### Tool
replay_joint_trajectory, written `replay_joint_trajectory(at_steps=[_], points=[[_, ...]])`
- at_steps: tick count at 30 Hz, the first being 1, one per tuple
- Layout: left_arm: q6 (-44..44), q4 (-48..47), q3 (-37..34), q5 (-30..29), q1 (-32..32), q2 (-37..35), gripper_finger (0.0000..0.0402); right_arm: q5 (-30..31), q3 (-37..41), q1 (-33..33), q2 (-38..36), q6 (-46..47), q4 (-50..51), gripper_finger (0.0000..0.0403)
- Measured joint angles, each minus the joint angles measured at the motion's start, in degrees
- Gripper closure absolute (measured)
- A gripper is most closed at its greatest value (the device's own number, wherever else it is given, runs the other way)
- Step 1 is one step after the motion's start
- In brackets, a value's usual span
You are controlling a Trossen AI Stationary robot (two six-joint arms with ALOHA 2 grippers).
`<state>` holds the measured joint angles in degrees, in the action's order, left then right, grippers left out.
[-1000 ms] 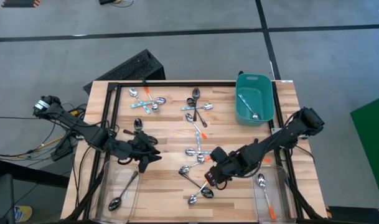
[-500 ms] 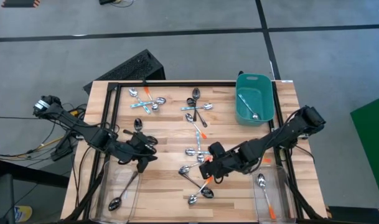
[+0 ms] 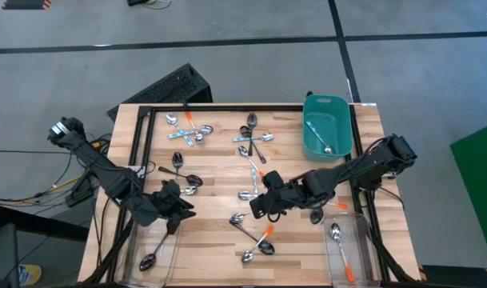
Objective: Sort silverware by color (type)
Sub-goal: Put the blue spoon in the blue bin
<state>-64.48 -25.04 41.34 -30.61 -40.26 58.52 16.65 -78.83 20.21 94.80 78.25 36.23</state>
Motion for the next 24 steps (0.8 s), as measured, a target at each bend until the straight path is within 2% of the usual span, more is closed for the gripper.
replay_joint_trajectory(at_steps=[6, 17, 20, 24], points=[[-3.17, -0.02, 0.00, -2.73, -2.61, 0.00, 0.0264, 0.02, -0.83, -1.69, 0.00, -2.05, 0.93, 0.0271], [-6.65, -0.06, 0.00, -8.60, -4.97, 0.00, 0.0264, -0.01, -0.43, -4.38, 0.00, -2.85, 10.50, 0.0282], [-5.09, -0.04, 0.00, -9.38, -4.21, 0.00, 0.0264, -0.03, 0.37, -5.19, 0.03, -9.04, 9.77, 0.0282], [-3.10, 0.04, 0.00, -9.61, -2.50, 0.00, 0.0264, -0.05, 0.37, -6.24, 0.06, -22.22, 6.04, 0.0282]])
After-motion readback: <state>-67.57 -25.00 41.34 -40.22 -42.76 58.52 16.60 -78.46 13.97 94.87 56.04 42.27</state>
